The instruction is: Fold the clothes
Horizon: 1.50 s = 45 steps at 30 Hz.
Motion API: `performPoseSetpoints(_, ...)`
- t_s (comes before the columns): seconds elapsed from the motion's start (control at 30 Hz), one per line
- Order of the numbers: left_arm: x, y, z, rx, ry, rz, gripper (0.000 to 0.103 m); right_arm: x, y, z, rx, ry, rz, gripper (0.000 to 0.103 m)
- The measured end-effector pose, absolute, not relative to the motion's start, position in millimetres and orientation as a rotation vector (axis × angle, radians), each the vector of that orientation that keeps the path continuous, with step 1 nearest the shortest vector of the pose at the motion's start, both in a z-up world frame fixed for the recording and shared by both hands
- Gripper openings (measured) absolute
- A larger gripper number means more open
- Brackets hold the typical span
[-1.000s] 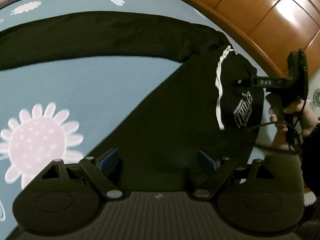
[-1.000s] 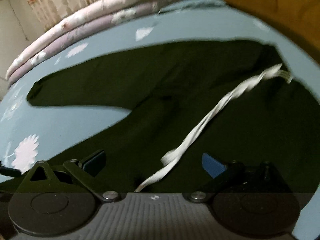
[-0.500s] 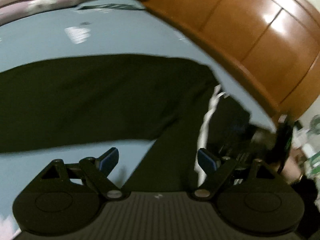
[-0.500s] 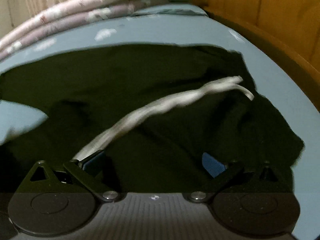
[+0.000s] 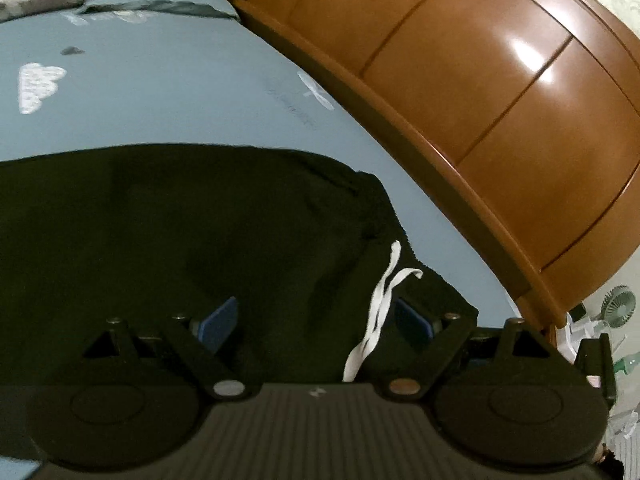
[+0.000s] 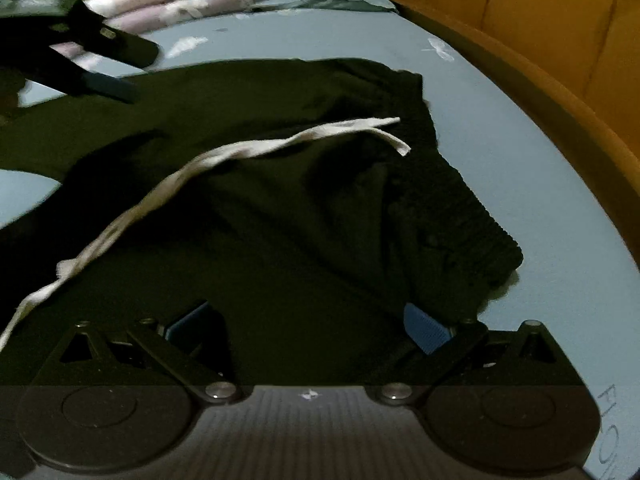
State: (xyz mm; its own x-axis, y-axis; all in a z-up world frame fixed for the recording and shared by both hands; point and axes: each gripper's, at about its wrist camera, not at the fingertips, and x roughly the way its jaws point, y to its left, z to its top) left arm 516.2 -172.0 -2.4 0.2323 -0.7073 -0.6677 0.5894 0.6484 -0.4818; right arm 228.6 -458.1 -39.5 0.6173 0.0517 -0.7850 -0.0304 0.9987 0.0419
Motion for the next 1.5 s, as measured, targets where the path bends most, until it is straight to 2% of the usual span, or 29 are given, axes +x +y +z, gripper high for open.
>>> performPoseSetpoints(0.33,550.5,-267.1,-9.6,-0.117,1.044,-1.02,0.086,219.2,-452.6,-41.6,-0.002,0.847,0.091,0.103)
performPoseSetpoints(0.57,590.3,-325.0,-50.9,-0.11,1.156,-0.963,0.085,216.4,-459.0,-41.1,0.036,0.832,0.11,0.103)
performPoseSetpoints(0.8,617.5,-338.4,-51.3,-0.168,1.114,-0.889,0.086,220.8,-461.2,-41.3,0.037,0.83,0.127,0.103)
performPoseSetpoints(1.0,588.6,-332.7,-27.3,-0.101,1.088,-0.978,0.086,227.4,-463.5,-40.0,0.043,0.835,0.137,0.103)
performPoseSetpoints(1.23,590.2,-358.0,-44.3,-0.007,1.124,-0.962,0.086,233.7,-457.0,-40.0,0.031,0.851,0.099,0.103)
performPoseSetpoints(1.5,582.1,-350.9,-24.5,0.019,1.05,-0.999,0.086,232.1,-451.0,-38.6,0.047,0.85,0.04,0.103)
